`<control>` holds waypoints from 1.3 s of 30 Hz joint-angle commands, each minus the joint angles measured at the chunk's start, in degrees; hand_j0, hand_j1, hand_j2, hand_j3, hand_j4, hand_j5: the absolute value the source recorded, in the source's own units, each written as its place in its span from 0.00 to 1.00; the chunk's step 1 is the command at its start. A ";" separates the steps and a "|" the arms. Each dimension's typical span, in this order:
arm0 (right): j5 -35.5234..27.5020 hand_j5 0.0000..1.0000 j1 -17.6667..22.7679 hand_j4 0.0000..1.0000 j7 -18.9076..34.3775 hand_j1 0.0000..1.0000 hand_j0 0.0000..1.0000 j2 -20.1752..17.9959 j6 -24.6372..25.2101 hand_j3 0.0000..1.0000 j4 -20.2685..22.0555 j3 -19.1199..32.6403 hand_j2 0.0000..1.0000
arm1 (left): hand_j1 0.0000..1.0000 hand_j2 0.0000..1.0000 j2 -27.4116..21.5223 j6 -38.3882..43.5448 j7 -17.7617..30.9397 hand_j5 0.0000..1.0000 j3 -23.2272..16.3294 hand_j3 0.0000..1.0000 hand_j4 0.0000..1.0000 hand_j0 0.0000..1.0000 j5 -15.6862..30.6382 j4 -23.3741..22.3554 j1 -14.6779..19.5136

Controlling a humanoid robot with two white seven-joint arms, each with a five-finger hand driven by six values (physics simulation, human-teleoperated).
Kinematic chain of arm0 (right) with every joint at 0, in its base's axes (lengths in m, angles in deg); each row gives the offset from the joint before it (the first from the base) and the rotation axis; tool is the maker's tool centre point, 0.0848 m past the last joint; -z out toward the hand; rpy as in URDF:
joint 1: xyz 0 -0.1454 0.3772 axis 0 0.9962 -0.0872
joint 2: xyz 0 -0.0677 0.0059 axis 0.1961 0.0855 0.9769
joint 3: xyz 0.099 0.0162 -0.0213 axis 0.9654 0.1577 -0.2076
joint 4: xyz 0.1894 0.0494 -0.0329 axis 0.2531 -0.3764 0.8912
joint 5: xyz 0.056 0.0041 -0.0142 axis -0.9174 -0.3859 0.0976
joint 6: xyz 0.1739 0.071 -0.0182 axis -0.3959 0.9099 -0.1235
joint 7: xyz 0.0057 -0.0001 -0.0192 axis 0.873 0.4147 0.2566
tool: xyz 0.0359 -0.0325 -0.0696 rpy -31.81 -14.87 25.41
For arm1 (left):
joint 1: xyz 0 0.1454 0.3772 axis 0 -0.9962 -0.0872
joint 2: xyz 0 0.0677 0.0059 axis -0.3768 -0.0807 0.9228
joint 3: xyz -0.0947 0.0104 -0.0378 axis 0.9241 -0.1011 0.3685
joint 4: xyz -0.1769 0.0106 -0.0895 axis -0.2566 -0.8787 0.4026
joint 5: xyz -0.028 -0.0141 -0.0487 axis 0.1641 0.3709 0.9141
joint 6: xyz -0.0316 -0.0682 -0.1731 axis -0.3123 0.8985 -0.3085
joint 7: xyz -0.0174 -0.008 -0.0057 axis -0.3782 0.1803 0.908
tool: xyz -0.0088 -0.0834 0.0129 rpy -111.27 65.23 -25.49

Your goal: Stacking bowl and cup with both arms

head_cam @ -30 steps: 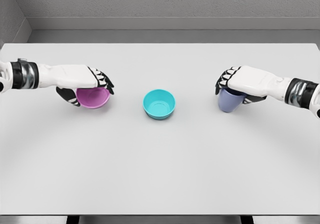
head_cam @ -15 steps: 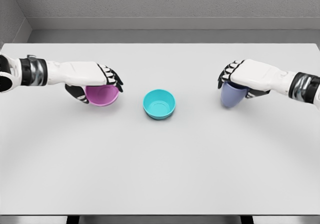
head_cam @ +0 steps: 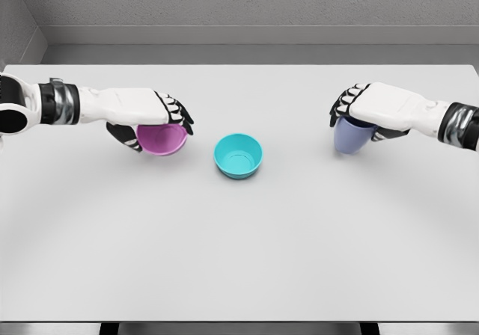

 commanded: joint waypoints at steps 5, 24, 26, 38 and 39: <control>-0.18 0.61 0.00 0.61 -0.02 0.61 0.61 -0.03 -0.10 0.61 0.02 0.09 0.61 | 0.73 0.73 1.24 0.18 -0.04 0.73 0.06 0.73 0.73 0.73 0.43 0.18 0.18; -0.18 0.61 -0.09 0.61 -0.02 0.61 0.61 -0.03 -0.28 0.61 0.20 0.26 0.61 | 0.73 0.73 5.02 0.18 -0.04 0.73 -0.12 0.73 0.73 0.73 0.16 0.70 1.49; -0.18 0.61 -0.09 0.61 -0.02 0.61 0.61 -0.03 -0.19 0.61 0.11 0.26 0.61 | 0.71 0.71 5.46 0.18 -0.04 0.71 -0.21 0.71 0.71 0.71 0.16 0.88 1.85; -0.18 0.61 -0.09 0.61 -0.10 0.61 0.61 -0.03 -0.28 0.61 0.20 0.44 0.61 | 0.71 0.71 7.92 0.18 -0.04 0.71 -0.38 0.71 0.71 0.71 -0.10 1.14 2.46; -0.18 0.61 -0.09 0.61 -0.10 0.61 0.61 -0.03 -0.28 0.61 0.20 0.53 0.61 | 0.71 0.71 8.01 0.18 -0.04 0.71 -0.38 0.71 0.71 0.71 -0.10 1.14 2.46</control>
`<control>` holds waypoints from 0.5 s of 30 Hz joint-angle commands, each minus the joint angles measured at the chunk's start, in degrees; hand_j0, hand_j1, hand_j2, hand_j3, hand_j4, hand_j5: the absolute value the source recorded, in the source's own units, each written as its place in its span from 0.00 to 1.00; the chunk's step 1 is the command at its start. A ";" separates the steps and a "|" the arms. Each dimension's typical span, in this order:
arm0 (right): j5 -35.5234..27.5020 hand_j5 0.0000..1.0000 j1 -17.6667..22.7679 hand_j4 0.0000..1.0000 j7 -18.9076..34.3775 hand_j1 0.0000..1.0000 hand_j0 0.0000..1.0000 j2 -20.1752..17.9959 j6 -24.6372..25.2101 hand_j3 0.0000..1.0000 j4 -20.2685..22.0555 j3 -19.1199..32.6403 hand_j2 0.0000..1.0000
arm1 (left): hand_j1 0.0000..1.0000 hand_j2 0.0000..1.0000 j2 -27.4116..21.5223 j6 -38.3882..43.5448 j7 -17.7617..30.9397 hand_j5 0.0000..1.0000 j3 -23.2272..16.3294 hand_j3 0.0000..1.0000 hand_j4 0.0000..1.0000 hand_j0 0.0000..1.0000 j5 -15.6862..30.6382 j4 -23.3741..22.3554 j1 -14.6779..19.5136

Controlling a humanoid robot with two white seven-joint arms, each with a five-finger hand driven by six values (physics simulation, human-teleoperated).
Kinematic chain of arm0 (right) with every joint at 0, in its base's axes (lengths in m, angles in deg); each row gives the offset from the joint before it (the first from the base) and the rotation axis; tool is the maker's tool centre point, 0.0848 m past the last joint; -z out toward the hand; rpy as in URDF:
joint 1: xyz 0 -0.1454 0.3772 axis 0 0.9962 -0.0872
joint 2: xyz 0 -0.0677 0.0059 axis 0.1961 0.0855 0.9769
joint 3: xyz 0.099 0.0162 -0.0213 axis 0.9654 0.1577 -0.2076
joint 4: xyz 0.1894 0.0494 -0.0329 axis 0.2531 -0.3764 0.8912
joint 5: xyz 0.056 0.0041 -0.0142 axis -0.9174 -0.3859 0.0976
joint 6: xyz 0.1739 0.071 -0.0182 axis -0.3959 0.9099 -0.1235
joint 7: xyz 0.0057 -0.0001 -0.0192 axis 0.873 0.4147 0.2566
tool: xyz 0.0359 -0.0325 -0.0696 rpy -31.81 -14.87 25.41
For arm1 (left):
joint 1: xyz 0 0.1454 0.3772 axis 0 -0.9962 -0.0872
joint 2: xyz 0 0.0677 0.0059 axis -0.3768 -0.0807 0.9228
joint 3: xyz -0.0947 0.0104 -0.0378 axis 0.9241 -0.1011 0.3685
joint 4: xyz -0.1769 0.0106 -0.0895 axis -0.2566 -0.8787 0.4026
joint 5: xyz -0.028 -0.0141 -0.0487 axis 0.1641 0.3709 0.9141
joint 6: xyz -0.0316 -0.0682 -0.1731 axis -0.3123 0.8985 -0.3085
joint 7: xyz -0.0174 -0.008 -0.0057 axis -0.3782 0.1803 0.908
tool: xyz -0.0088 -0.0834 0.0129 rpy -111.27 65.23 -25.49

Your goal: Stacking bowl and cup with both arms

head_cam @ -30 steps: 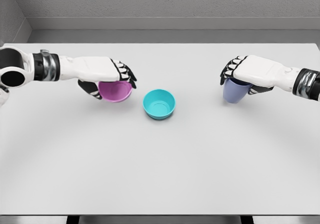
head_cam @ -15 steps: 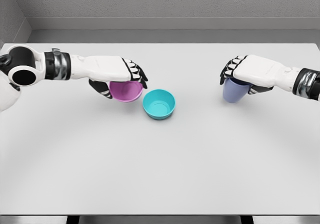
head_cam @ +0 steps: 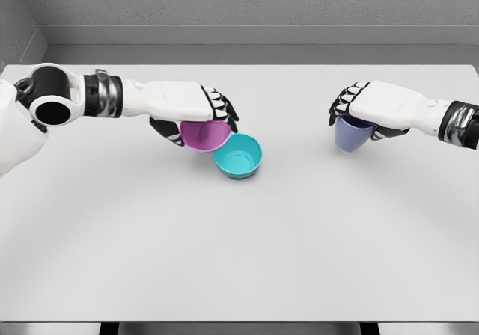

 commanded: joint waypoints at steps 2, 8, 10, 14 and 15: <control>-0.20 0.61 -0.09 0.61 -0.06 0.61 0.61 -0.02 0.03 0.61 0.01 0.17 0.61 | 0.71 0.71 0.51 0.18 -0.04 0.71 0.04 0.71 0.71 0.71 0.34 0.01 0.09; -0.20 0.61 -0.44 0.61 -0.06 0.61 0.61 -0.02 0.03 0.61 1.06 0.25 0.61 | 0.71 0.71 1.56 0.18 -0.04 0.71 -0.05 0.71 0.71 0.71 0.25 -0.17 -0.09; -0.20 0.61 -0.53 0.61 -0.06 0.61 0.61 -0.02 0.03 0.61 1.15 0.25 0.61 | 0.71 0.71 1.56 0.18 -0.04 0.71 0.04 0.71 0.71 0.71 0.25 -0.26 -0.09; -0.29 0.61 -0.53 0.61 -0.06 0.61 0.61 0.07 0.03 0.61 1.15 0.34 0.61 | 0.71 0.71 2.62 0.18 -0.04 0.71 -0.05 0.71 0.71 0.71 0.25 -0.70 -0.18; -0.20 0.61 -0.53 0.61 -0.06 0.61 0.61 0.07 0.03 0.61 1.15 0.34 0.61 | 0.71 0.71 2.79 0.18 -0.04 0.71 -0.05 0.71 0.71 0.71 0.16 -0.78 -0.26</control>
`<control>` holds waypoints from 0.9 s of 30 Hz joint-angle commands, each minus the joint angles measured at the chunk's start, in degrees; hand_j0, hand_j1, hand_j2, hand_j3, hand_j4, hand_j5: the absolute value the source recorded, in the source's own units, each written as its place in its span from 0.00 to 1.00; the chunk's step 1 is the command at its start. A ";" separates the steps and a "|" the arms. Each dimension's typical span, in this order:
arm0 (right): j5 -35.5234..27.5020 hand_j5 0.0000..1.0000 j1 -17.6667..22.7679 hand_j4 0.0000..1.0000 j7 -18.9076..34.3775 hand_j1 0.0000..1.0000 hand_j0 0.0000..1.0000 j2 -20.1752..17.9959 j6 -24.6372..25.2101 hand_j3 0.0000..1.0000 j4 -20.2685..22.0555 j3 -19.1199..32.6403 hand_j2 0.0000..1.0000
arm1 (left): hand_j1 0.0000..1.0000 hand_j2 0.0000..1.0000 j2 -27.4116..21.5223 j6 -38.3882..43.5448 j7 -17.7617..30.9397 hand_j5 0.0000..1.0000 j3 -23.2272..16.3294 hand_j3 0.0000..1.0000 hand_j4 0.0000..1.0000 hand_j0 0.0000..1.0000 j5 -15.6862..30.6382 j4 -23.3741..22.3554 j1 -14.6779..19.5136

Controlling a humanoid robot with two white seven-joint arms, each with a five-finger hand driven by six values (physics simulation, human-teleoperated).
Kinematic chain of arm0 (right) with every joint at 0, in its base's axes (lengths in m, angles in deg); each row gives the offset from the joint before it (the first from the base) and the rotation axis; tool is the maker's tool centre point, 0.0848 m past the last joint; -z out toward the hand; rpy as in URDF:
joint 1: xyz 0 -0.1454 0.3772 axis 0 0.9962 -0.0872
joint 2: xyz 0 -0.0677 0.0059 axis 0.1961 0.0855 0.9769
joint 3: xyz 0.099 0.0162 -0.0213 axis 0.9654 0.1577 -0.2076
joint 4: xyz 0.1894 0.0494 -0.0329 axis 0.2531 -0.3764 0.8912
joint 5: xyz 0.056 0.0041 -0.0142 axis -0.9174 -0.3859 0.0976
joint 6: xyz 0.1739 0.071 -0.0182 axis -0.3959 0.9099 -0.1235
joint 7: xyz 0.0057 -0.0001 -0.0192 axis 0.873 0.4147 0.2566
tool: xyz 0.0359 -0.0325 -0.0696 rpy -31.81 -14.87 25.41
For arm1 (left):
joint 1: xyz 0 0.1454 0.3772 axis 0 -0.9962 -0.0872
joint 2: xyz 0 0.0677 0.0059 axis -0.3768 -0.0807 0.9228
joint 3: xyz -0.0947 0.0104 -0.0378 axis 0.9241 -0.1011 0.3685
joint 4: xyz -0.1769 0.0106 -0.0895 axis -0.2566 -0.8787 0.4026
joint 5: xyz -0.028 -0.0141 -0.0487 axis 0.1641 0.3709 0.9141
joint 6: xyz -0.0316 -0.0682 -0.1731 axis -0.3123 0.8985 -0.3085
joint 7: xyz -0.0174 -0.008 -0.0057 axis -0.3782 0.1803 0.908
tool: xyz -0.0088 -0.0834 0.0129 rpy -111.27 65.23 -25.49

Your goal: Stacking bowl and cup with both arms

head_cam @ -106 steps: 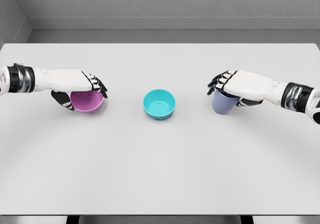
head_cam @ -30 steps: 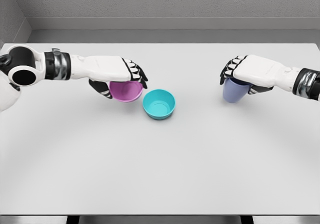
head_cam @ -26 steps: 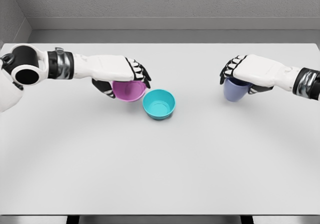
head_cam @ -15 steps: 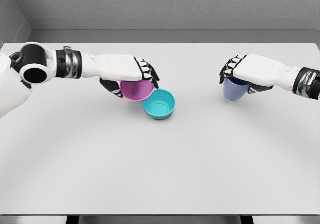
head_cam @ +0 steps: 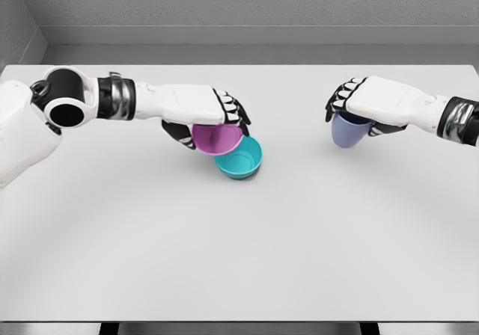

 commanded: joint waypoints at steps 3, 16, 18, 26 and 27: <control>-0.15 0.61 -0.09 0.61 -0.02 0.61 0.61 0.00 0.04 0.61 0.05 0.11 0.61 | 0.71 0.71 0.62 0.18 -0.04 0.71 0.05 0.71 0.71 0.71 0.22 -0.32 -0.18; -0.24 0.61 -0.26 0.61 -0.11 0.61 0.61 0.35 -0.57 0.61 0.22 0.19 0.61 | 0.71 0.71 3.96 0.18 -0.04 0.71 -0.12 0.71 0.71 0.71 -1.53 -2.26 -0.70; -0.24 0.61 -0.26 0.61 -0.11 0.61 0.61 0.35 -0.57 0.61 0.22 0.19 0.61 | 0.71 0.71 4.05 0.18 -0.04 0.71 -0.12 0.71 0.71 0.71 -1.53 -2.17 -0.70; -0.24 0.62 -0.44 0.62 -0.20 0.62 0.62 0.35 -0.57 0.62 0.22 0.19 0.62 | 0.71 0.71 5.28 0.18 -0.04 0.71 -0.21 0.71 0.71 0.71 -2.15 -2.25 -1.23; -0.24 0.62 -0.44 0.62 -0.20 0.62 0.62 0.27 -0.57 0.62 0.22 0.19 0.62 | 0.71 0.71 5.28 0.18 -0.04 0.71 -0.21 0.71 0.71 0.71 -2.24 -2.26 -1.23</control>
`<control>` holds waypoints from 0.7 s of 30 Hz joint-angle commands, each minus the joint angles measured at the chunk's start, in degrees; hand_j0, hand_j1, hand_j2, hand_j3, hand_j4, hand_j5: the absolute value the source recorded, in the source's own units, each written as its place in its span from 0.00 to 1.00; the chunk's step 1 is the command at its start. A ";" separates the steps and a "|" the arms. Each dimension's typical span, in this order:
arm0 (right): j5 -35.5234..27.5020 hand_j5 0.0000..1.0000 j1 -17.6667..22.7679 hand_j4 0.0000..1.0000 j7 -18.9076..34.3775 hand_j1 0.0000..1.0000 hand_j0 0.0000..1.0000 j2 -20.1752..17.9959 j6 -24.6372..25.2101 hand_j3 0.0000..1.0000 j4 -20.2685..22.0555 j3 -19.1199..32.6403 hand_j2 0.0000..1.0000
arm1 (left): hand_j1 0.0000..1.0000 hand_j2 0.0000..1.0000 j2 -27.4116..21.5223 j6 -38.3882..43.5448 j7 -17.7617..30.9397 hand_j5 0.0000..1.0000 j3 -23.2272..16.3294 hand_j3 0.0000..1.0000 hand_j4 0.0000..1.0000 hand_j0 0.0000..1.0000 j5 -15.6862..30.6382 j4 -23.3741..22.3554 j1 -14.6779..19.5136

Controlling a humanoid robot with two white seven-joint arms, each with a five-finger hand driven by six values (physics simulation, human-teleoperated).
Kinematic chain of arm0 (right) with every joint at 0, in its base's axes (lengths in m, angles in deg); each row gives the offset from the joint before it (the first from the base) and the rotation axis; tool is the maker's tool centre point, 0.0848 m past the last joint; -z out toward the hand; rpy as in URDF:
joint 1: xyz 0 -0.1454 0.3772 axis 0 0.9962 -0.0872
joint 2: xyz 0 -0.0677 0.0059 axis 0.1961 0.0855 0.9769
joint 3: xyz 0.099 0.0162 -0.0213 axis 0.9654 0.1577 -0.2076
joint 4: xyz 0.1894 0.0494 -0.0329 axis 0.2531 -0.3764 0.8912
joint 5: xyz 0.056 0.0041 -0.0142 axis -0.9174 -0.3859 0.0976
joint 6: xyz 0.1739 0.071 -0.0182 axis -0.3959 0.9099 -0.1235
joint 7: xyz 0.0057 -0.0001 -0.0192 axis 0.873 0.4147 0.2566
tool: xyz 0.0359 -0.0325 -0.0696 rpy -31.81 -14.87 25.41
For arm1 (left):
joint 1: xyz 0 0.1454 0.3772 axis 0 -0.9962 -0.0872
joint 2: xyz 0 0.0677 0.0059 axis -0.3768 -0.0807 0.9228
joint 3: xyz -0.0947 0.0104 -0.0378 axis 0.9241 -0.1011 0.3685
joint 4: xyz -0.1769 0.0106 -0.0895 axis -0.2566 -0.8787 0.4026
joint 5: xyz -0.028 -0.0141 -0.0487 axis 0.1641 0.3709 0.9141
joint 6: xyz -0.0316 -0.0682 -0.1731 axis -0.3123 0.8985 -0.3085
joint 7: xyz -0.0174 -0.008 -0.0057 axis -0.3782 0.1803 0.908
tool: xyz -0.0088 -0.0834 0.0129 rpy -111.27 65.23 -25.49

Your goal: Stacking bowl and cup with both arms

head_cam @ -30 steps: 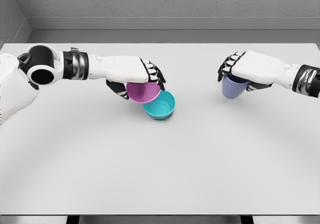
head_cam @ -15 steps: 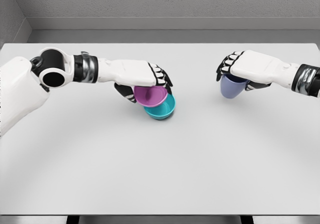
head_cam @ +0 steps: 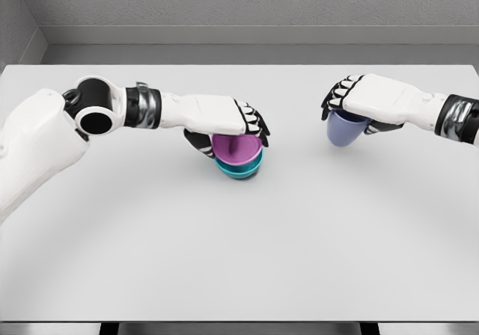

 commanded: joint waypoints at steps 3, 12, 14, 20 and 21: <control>-0.20 0.62 -0.26 0.62 -0.03 0.62 0.62 -0.18 0.03 0.62 0.01 0.07 0.62 | 0.71 0.71 0.01 0.18 -0.04 0.71 -0.22 0.71 0.71 0.71 0.22 -0.04 0.00; -0.90 0.62 -1.76 0.62 0.06 0.62 0.62 -1.23 -0.41 0.62 0.71 0.34 0.62 | 0.72 0.72 0.02 0.18 -0.04 0.72 -0.22 0.72 0.72 0.72 0.22 -0.65 -0.35; -0.90 0.62 -1.85 0.62 0.15 0.62 0.62 -1.32 -0.41 0.62 0.71 0.34 0.62 | 0.74 0.74 0.01 0.18 -0.04 0.74 -0.22 0.74 0.74 0.74 0.22 -0.65 -0.35; -0.99 0.62 -2.46 0.62 0.06 0.62 0.62 -1.41 -0.50 0.62 0.80 0.34 0.62 | 0.84 0.84 0.01 0.18 -0.04 0.84 -0.13 0.84 0.84 0.84 -0.74 -0.65 -0.44; -0.99 0.62 -2.55 0.62 0.06 0.62 0.62 -1.41 -0.50 0.62 0.80 0.34 0.62 | 0.85 0.85 0.01 0.18 -0.04 0.85 -0.22 0.85 0.85 0.85 -0.74 -0.65 -0.44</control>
